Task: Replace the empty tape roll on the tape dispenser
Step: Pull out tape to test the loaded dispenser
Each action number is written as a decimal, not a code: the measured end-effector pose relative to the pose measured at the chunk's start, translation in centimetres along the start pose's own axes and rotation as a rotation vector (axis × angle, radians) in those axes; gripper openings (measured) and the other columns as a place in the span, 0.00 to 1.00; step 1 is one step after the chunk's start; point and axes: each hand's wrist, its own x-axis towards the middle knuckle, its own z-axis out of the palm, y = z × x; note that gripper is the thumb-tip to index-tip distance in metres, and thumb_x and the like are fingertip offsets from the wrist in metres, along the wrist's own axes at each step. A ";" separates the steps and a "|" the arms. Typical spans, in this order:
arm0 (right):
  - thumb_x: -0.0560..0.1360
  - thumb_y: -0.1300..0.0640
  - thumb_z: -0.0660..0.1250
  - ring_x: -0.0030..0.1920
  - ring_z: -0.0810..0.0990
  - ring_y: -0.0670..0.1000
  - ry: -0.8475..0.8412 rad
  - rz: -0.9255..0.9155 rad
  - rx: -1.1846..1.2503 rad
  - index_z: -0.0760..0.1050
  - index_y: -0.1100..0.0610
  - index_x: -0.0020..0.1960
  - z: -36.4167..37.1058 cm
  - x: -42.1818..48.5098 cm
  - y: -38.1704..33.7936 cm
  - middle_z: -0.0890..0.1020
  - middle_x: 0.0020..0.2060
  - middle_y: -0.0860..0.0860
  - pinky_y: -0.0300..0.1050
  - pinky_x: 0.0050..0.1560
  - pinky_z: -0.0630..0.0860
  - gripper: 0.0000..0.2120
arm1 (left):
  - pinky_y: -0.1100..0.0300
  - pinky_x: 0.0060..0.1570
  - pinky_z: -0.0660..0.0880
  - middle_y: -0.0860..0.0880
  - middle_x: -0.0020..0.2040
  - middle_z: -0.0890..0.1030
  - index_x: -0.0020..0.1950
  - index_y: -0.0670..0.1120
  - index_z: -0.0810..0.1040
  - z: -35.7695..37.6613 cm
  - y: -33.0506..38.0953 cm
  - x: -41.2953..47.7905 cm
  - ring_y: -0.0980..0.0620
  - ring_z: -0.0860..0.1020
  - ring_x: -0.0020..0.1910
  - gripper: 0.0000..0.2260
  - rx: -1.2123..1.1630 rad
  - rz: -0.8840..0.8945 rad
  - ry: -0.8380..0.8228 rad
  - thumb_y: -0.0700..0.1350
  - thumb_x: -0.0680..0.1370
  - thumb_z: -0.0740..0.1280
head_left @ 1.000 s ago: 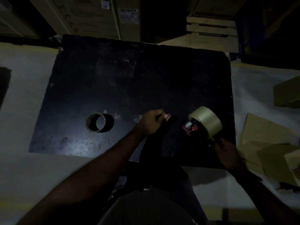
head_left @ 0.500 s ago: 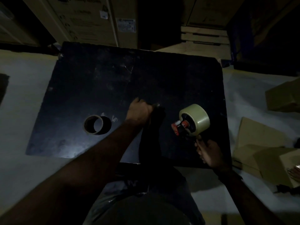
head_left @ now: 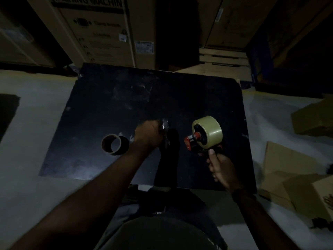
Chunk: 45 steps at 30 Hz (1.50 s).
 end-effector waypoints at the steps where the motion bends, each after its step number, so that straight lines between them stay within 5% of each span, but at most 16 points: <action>1: 0.83 0.39 0.58 0.25 0.68 0.49 0.007 -0.008 0.014 0.77 0.56 0.44 0.6 -0.1 0.0 0.72 0.29 0.52 0.42 0.24 0.65 0.23 | 0.49 0.54 0.80 0.44 0.56 0.85 0.60 0.52 0.81 0.2 -0.1 -0.6 0.39 0.84 0.56 0.14 -0.063 -0.004 -0.029 0.57 0.80 0.64; 8: 0.83 0.40 0.59 0.25 0.67 0.50 0.036 0.078 0.098 0.74 0.60 0.47 5.2 0.5 0.1 0.71 0.31 0.53 0.40 0.23 0.65 0.23 | 0.53 0.49 0.82 0.50 0.51 0.86 0.54 0.51 0.83 0.7 -2.6 -2.6 0.48 0.85 0.52 0.15 -0.259 0.021 -0.113 0.59 0.77 0.66; 12: 0.80 0.36 0.63 0.29 0.76 0.51 0.011 0.117 0.120 0.76 0.59 0.50 6.2 1.1 0.7 0.74 0.32 0.52 0.52 0.33 0.79 0.24 | 0.52 0.51 0.81 0.46 0.53 0.86 0.55 0.50 0.83 -0.3 -4.4 -2.4 0.44 0.83 0.55 0.14 -0.244 0.000 -0.077 0.57 0.79 0.66; 17: 0.80 0.35 0.61 0.24 0.73 0.51 0.030 0.117 0.043 0.78 0.59 0.51 6.7 1.7 1.0 0.79 0.32 0.52 0.40 0.25 0.67 0.26 | 0.58 0.46 0.74 0.43 0.53 0.85 0.54 0.46 0.83 -0.7 -5.7 -1.8 0.43 0.83 0.55 0.13 -0.270 -0.019 -0.064 0.54 0.80 0.68; 26: 0.81 0.39 0.63 0.22 0.72 0.52 0.047 0.070 -0.003 0.75 0.59 0.54 6.2 2.8 1.7 0.85 0.34 0.52 0.39 0.22 0.67 0.22 | 0.56 0.48 0.78 0.45 0.49 0.86 0.52 0.45 0.83 -0.3 -5.0 -1.3 0.45 0.84 0.52 0.12 -0.298 0.002 -0.063 0.53 0.79 0.70; 38: 0.81 0.40 0.65 0.25 0.78 0.57 0.202 0.155 0.102 0.77 0.68 0.43 3.2 3.7 3.7 0.81 0.31 0.61 0.42 0.22 0.72 0.29 | 0.54 0.47 0.83 0.50 0.42 0.87 0.50 0.49 0.84 -0.4 -3.2 0.0 0.50 0.86 0.43 0.15 -0.337 0.069 -0.113 0.58 0.77 0.66; 45: 0.82 0.40 0.63 0.23 0.76 0.55 0.178 0.155 0.074 0.76 0.62 0.43 3.3 4.3 4.8 0.80 0.30 0.58 0.45 0.24 0.73 0.25 | 0.52 0.50 0.81 0.46 0.48 0.87 0.54 0.48 0.85 -0.3 -2.7 0.6 0.46 0.85 0.50 0.13 -0.300 0.099 -0.062 0.55 0.79 0.68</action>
